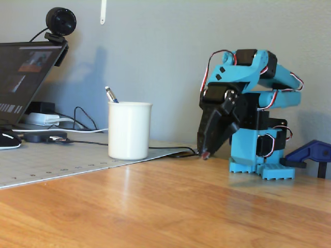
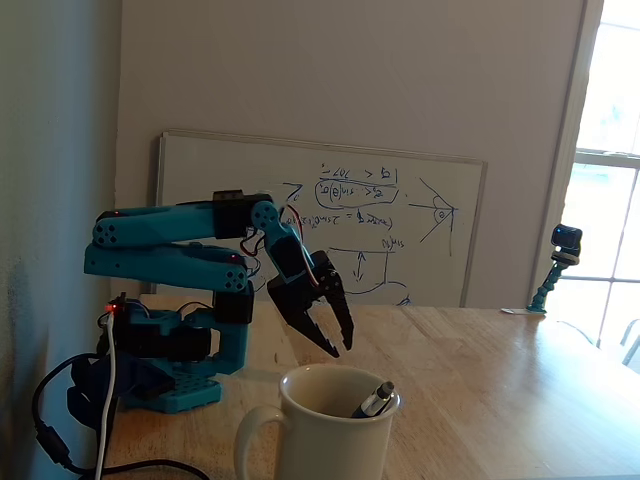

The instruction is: Grasp a pen and put it in a mug.

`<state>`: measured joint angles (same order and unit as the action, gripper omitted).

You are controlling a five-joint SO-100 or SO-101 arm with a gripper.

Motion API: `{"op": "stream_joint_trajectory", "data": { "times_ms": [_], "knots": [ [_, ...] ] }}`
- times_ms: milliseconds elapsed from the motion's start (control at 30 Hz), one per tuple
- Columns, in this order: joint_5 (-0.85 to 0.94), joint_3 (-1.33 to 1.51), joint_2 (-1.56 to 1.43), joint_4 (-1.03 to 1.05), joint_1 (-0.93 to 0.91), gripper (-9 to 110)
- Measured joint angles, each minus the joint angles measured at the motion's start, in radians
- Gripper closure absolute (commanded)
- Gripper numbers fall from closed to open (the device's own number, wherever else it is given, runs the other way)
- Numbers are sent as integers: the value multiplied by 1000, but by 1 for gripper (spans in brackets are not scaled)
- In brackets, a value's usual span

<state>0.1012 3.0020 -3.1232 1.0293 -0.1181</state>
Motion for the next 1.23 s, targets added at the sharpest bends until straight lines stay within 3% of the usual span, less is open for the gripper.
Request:
{"op": "stream_joint_trajectory", "data": {
  "times_ms": [267, 567, 1233],
  "knots": [
    [0, 150, -198, 38, 0, 97],
    [0, 153, -199, 133, 26, 97],
    [0, 153, -199, 138, 26, 97]
  ]
}}
